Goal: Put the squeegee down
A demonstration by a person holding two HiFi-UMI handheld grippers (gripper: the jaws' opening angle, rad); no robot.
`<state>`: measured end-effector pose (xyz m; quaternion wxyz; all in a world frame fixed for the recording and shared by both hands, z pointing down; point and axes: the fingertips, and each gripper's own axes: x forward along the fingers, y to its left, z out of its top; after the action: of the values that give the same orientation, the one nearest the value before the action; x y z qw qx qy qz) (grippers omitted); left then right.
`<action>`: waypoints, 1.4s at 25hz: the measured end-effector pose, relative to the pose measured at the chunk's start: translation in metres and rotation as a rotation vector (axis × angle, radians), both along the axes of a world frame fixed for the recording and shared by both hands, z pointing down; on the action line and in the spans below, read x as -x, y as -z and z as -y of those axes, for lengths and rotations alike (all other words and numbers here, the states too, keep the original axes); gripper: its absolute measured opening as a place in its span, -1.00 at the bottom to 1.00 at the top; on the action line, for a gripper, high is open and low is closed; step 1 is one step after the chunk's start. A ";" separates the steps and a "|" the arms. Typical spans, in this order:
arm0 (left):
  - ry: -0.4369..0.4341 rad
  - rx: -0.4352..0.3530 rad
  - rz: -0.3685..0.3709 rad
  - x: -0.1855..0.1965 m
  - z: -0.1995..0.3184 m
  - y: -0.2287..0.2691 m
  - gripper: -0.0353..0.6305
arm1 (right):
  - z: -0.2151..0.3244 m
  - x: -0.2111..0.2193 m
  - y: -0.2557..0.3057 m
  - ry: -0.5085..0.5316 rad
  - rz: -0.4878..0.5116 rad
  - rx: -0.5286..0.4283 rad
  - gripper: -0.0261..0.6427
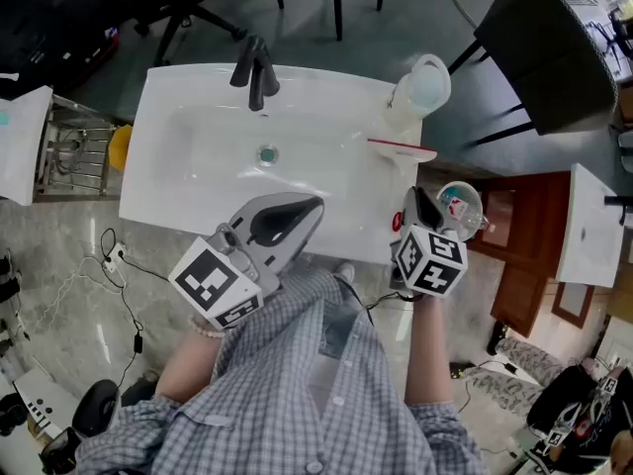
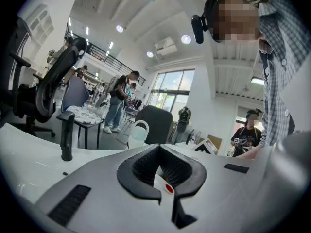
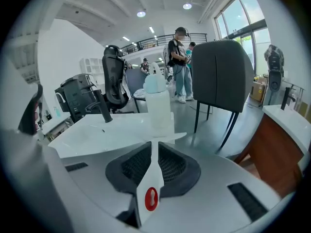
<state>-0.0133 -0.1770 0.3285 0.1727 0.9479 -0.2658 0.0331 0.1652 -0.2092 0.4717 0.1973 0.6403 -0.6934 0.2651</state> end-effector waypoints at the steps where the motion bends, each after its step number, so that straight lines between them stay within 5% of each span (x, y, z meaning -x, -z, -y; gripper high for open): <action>1: 0.002 -0.003 0.000 -0.001 -0.001 0.001 -0.88 | -0.001 0.001 0.006 0.012 0.001 -0.021 -0.80; 8: 0.027 -0.023 0.005 -0.004 -0.005 0.009 -0.88 | -0.007 0.007 0.052 0.056 0.122 -0.137 -0.89; 20: 0.060 -0.081 0.002 -0.011 -0.017 0.029 -0.88 | -0.030 0.005 0.116 0.146 0.184 -0.319 -0.89; 28: 0.080 -0.113 -0.006 -0.014 -0.020 0.038 -0.88 | -0.043 0.007 0.158 0.221 0.042 -0.423 -0.89; 35: 0.125 -0.124 0.005 -0.004 -0.016 0.039 -0.88 | -0.046 0.012 0.176 0.254 0.024 -0.477 -0.89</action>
<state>-0.0095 -0.1605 0.2896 0.1150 0.9382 -0.3264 0.0080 0.1530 -0.1637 0.2955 0.0643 0.5734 -0.8133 0.0747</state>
